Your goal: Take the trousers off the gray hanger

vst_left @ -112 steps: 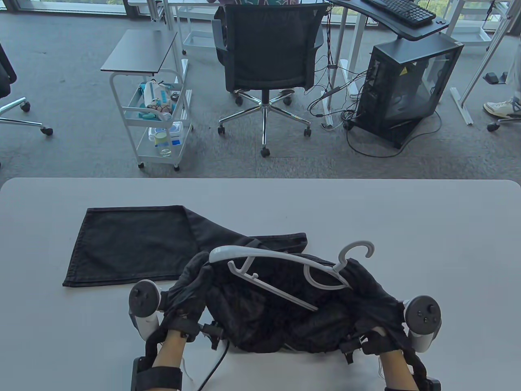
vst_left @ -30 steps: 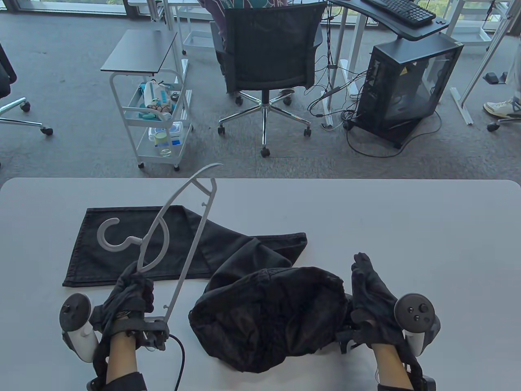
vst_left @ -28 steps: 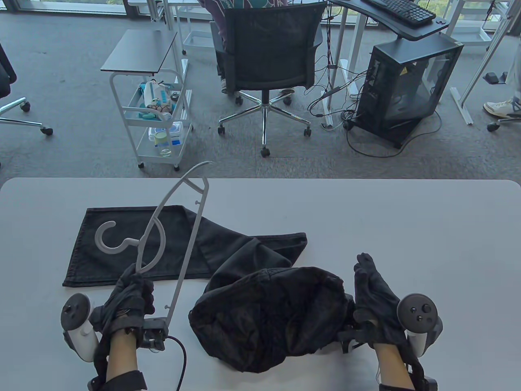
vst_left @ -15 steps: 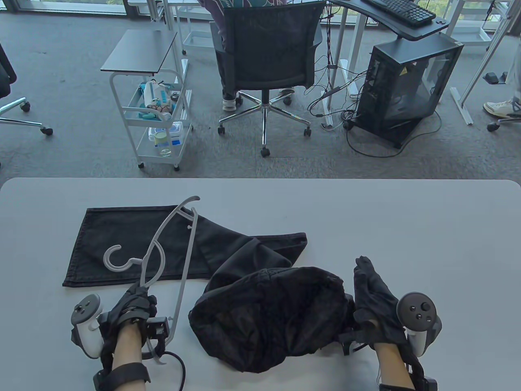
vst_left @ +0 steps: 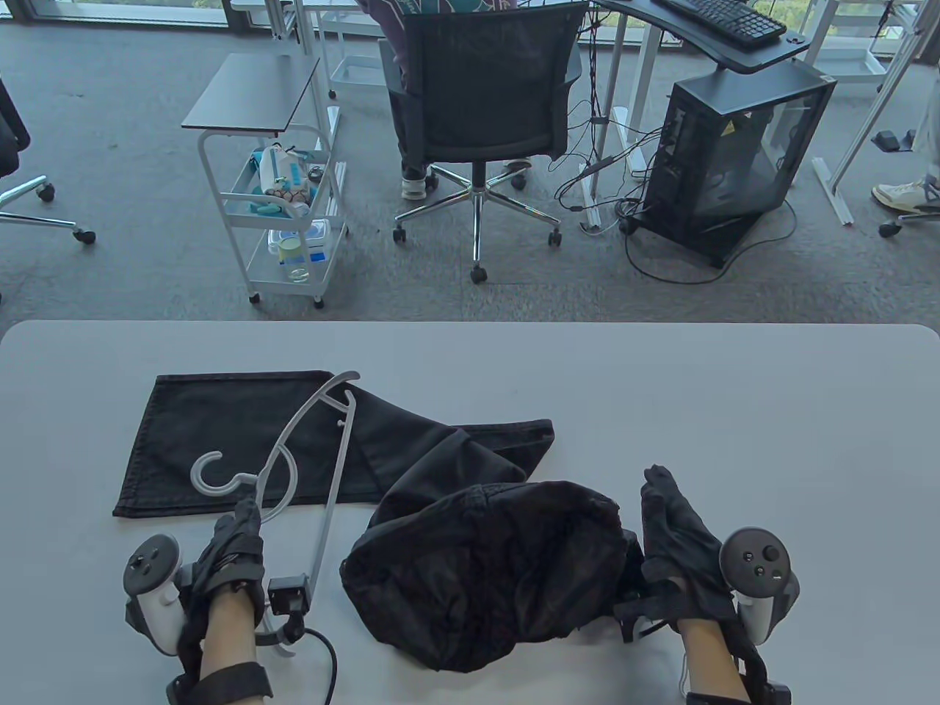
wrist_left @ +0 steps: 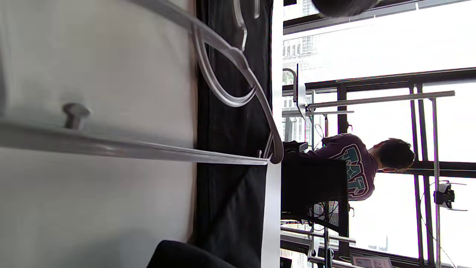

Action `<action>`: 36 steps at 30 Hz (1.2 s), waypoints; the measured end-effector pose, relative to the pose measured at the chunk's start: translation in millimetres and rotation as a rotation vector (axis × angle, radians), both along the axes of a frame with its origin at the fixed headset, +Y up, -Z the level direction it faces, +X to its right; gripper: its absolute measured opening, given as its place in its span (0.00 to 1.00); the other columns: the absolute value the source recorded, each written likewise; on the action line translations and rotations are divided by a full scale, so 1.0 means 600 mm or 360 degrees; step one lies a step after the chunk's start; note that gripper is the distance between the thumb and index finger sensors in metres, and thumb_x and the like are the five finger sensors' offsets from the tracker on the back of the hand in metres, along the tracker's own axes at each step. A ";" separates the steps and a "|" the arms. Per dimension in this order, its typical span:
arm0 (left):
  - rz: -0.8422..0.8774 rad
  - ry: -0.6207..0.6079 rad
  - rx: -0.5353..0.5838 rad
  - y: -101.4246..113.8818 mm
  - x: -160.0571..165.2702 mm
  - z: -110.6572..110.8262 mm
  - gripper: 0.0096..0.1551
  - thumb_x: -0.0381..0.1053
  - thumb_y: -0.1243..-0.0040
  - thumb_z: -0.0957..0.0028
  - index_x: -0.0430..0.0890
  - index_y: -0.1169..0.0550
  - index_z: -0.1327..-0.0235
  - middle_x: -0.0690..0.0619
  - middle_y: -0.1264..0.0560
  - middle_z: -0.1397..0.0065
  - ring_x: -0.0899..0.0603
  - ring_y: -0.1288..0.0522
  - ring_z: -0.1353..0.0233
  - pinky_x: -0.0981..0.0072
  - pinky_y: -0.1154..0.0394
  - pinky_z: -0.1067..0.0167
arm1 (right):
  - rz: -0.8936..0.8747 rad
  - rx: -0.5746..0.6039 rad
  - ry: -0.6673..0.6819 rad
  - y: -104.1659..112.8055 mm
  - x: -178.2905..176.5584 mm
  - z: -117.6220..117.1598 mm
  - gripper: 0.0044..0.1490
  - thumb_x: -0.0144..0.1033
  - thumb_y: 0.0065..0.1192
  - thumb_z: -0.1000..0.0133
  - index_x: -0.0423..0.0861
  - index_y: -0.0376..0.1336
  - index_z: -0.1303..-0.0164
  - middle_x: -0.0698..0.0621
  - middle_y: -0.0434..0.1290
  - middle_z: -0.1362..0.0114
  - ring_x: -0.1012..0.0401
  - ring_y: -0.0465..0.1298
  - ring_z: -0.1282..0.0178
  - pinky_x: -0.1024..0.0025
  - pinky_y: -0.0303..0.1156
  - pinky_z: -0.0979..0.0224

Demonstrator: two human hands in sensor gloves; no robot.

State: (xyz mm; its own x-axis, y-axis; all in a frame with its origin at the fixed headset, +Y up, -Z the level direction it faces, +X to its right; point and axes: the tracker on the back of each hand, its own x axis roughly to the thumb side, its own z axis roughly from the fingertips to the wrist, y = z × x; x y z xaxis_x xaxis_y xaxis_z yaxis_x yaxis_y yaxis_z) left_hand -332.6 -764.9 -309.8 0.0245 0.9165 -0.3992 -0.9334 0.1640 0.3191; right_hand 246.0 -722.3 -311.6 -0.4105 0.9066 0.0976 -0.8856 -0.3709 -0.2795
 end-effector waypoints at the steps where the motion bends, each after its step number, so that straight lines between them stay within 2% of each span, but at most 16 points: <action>1: -0.0005 -0.0008 0.0013 0.002 0.000 0.001 0.52 0.64 0.57 0.39 0.29 0.55 0.21 0.19 0.57 0.21 0.10 0.56 0.28 0.17 0.49 0.41 | 0.0004 -0.0006 -0.0001 -0.001 0.000 0.000 0.44 0.58 0.45 0.41 0.39 0.58 0.23 0.37 0.68 0.26 0.33 0.70 0.32 0.35 0.67 0.40; 4: 0.0060 -0.0044 0.0083 0.008 0.002 0.006 0.51 0.64 0.57 0.39 0.30 0.54 0.21 0.19 0.56 0.21 0.10 0.56 0.28 0.17 0.49 0.41 | 0.0025 -0.0037 -0.0002 -0.003 0.001 0.000 0.44 0.58 0.46 0.41 0.39 0.58 0.23 0.37 0.68 0.26 0.33 0.70 0.32 0.34 0.67 0.40; 7: 0.0003 -0.0060 0.0144 0.023 0.009 0.011 0.50 0.66 0.57 0.39 0.33 0.52 0.20 0.21 0.53 0.21 0.11 0.54 0.28 0.18 0.48 0.40 | 0.0032 -0.0047 -0.0015 -0.001 0.003 0.002 0.44 0.58 0.46 0.40 0.39 0.57 0.22 0.37 0.67 0.25 0.33 0.69 0.32 0.34 0.67 0.39; 11: -0.0307 -0.0110 0.0346 0.071 0.033 0.012 0.51 0.71 0.56 0.40 0.40 0.50 0.18 0.23 0.51 0.19 0.11 0.53 0.27 0.18 0.47 0.39 | 0.0053 0.0008 -0.0050 0.017 0.001 -0.002 0.45 0.56 0.51 0.40 0.41 0.52 0.19 0.37 0.63 0.21 0.30 0.67 0.30 0.33 0.65 0.38; 16: -0.0706 -0.0303 0.0587 0.129 0.090 0.019 0.51 0.75 0.58 0.40 0.47 0.52 0.15 0.27 0.54 0.15 0.11 0.56 0.25 0.15 0.51 0.39 | 0.0235 0.0128 -0.0015 0.051 -0.012 0.013 0.45 0.57 0.54 0.40 0.44 0.52 0.18 0.38 0.59 0.18 0.29 0.61 0.26 0.29 0.61 0.36; 21: -0.0993 -0.0534 0.0743 0.156 0.149 0.026 0.50 0.76 0.60 0.40 0.51 0.53 0.13 0.29 0.59 0.13 0.12 0.62 0.24 0.13 0.55 0.41 | 0.0433 0.0191 0.0108 0.077 -0.040 0.031 0.46 0.58 0.54 0.40 0.44 0.53 0.18 0.39 0.56 0.16 0.28 0.57 0.23 0.26 0.58 0.35; 25: -0.1110 -0.0710 0.0778 0.151 0.190 0.024 0.49 0.76 0.61 0.40 0.51 0.52 0.13 0.30 0.59 0.12 0.12 0.63 0.23 0.13 0.56 0.41 | 0.0678 0.0214 0.0174 0.085 -0.064 0.041 0.46 0.60 0.53 0.41 0.46 0.53 0.17 0.39 0.55 0.14 0.27 0.53 0.21 0.24 0.54 0.34; 29: -0.1109 -0.0917 0.0690 0.118 0.228 0.018 0.49 0.75 0.61 0.40 0.50 0.52 0.13 0.29 0.59 0.13 0.12 0.65 0.24 0.12 0.58 0.42 | 0.0896 0.0146 0.0287 0.074 -0.091 0.053 0.47 0.63 0.52 0.41 0.48 0.53 0.16 0.40 0.52 0.12 0.26 0.47 0.19 0.20 0.49 0.34; 33: -0.1464 -0.1078 0.0548 0.101 0.263 0.018 0.49 0.75 0.65 0.40 0.50 0.54 0.13 0.29 0.62 0.13 0.12 0.66 0.25 0.12 0.59 0.42 | 0.0975 0.0113 0.0323 0.069 -0.107 0.053 0.48 0.63 0.51 0.41 0.48 0.51 0.15 0.39 0.50 0.12 0.25 0.45 0.19 0.18 0.47 0.34; 36: -0.1560 -0.1131 0.0500 0.095 0.274 0.017 0.49 0.75 0.66 0.41 0.50 0.54 0.13 0.29 0.62 0.13 0.12 0.66 0.24 0.12 0.58 0.42 | 0.0973 0.0084 0.0319 0.064 -0.109 0.050 0.49 0.63 0.51 0.41 0.46 0.50 0.15 0.37 0.50 0.13 0.23 0.46 0.21 0.18 0.47 0.35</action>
